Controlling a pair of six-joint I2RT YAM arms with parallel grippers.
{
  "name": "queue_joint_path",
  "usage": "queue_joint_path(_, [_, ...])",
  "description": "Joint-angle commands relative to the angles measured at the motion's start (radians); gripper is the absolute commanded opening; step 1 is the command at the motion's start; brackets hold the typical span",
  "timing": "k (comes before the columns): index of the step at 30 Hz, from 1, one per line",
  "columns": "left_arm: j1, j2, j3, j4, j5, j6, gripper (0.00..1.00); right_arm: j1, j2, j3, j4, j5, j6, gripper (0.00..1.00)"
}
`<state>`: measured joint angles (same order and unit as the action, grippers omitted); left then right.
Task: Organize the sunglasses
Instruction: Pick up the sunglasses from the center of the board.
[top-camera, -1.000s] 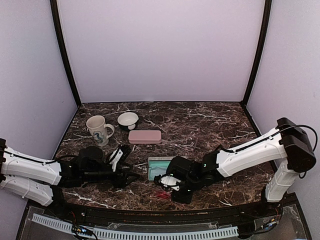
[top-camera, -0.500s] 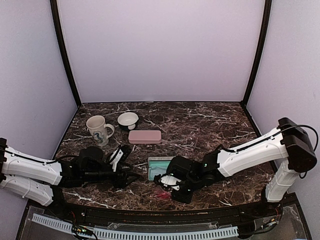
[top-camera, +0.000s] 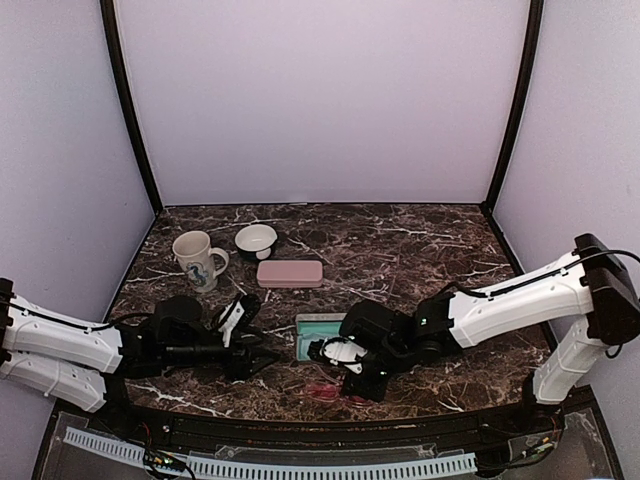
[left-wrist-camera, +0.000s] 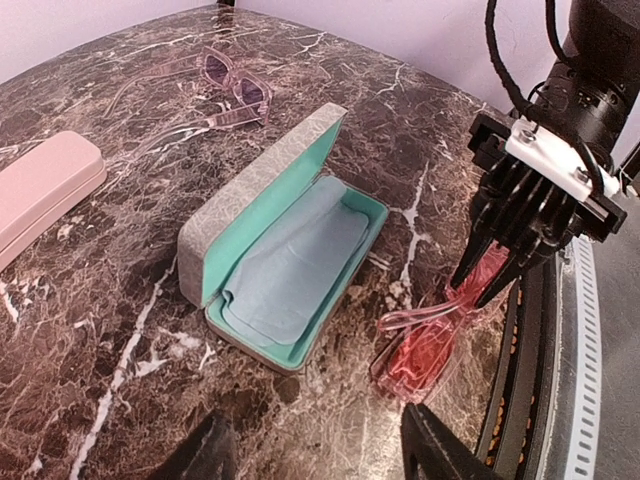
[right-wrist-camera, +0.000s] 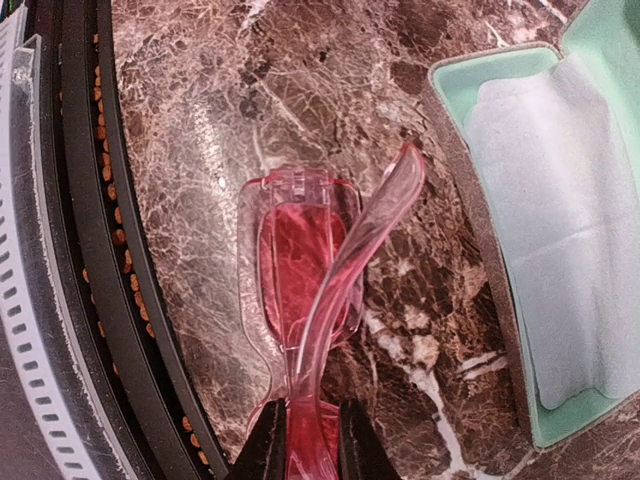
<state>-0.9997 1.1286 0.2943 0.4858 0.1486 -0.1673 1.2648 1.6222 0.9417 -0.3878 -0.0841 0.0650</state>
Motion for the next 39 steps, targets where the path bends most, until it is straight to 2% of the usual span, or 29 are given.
queue_joint_path(1, [-0.004,-0.027,-0.01,0.041,0.019,0.036,0.58,-0.013,-0.021,-0.017,0.014,-0.025,-0.006,0.0])
queue_joint_path(4, [-0.004,-0.023,-0.006,0.034,0.017,0.038,0.58,-0.014,-0.005,-0.011,0.011,-0.026,-0.011,0.02])
queue_joint_path(10, [-0.004,-0.021,-0.009,0.032,0.01,0.03,0.58,-0.014,0.02,-0.006,0.012,-0.03,-0.014,0.13])
queue_joint_path(19, [-0.004,-0.012,-0.011,0.022,-0.001,0.013,0.58,-0.009,0.051,-0.002,0.015,-0.024,-0.013,0.16])
queue_joint_path(27, [-0.004,-0.011,-0.012,0.013,-0.017,0.002,0.58,0.015,0.082,0.015,0.015,-0.002,-0.013,0.28])
queue_joint_path(39, [-0.004,0.009,-0.004,0.017,-0.011,-0.003,0.57,0.027,0.089,0.032,0.029,0.013,-0.003,0.41])
